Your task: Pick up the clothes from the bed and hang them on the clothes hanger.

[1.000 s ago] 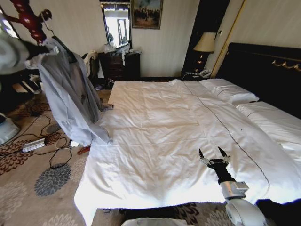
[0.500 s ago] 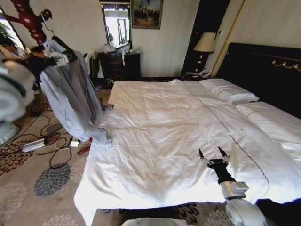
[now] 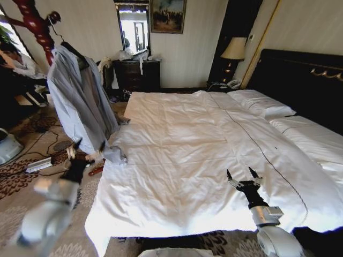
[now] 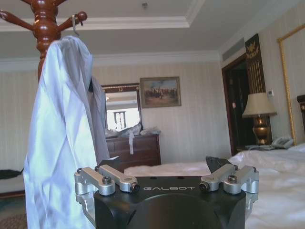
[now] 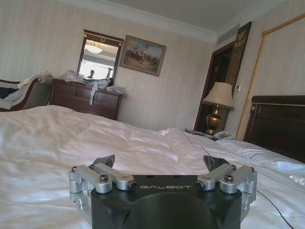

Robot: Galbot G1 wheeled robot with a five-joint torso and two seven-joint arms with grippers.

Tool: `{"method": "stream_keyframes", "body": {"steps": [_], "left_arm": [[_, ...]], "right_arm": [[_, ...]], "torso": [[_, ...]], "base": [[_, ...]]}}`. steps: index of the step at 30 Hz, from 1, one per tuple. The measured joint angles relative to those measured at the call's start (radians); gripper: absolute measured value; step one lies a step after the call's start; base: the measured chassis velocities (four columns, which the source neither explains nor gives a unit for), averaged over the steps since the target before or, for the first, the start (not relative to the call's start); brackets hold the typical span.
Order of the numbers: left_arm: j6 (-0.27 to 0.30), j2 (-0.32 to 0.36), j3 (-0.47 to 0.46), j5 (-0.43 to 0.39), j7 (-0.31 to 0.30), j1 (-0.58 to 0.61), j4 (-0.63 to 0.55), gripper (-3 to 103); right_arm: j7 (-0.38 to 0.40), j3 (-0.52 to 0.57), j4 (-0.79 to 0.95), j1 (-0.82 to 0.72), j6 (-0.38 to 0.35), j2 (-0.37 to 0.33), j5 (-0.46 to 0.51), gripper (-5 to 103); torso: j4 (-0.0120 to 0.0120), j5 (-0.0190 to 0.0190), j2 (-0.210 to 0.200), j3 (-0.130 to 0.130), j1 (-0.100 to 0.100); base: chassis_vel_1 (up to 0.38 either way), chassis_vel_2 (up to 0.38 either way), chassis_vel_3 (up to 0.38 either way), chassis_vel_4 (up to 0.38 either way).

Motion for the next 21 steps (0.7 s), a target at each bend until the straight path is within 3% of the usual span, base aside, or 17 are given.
{"method": "stream_keyframes", "body": {"steps": [2, 4, 7, 12, 21], "left_arm": [[-0.044, -0.056, 0.012, 0.056, 0.024, 0.063, -0.01, 100], [-0.059, -0.066, 0.012, 0.07, 0.031, 0.075, -0.009, 100], [-0.163, -0.13, 0.004, 0.139, 0.077, 0.15, 0.023, 100], [-0.231, -0.177, 0.004, 0.169, 0.097, 0.206, 0.048, 100], [-0.243, -0.216, 0.005, 0.168, 0.097, 0.237, 0.04, 100]], "right_arm": [[0.0, 0.0, 0.0, 0.0, 0.0, 0.0, 0.0, 100], [0.0, 0.0, 0.0, 0.0, 0.0, 0.0, 0.0, 100], [0.0, 0.0, 0.0, 0.0, 0.0, 0.0, 0.0, 100], [0.0, 0.0, 0.0, 0.0, 0.0, 0.0, 0.0, 100], [0.0, 0.0, 0.0, 0.0, 0.0, 0.0, 0.0, 100]], "torso": [[-0.0001, -0.0002, 0.0, 0.0, 0.0], [-0.0002, -0.0001, 0.0, 0.0, 0.0], [-0.0001, -0.0003, 0.0, 0.0, 0.0], [-0.0001, -0.0003, 0.0, 0.0, 0.0], [-0.0001, -0.0005, 0.0, 0.0, 0.0]], "base": [[0.0, 0.0, 0.0, 0.0], [0.0, 0.0, 0.0, 0.0], [0.0, 0.0, 0.0, 0.0], [0.0, 0.0, 0.0, 0.0], [0.0, 0.0, 0.0, 0.0]]}}
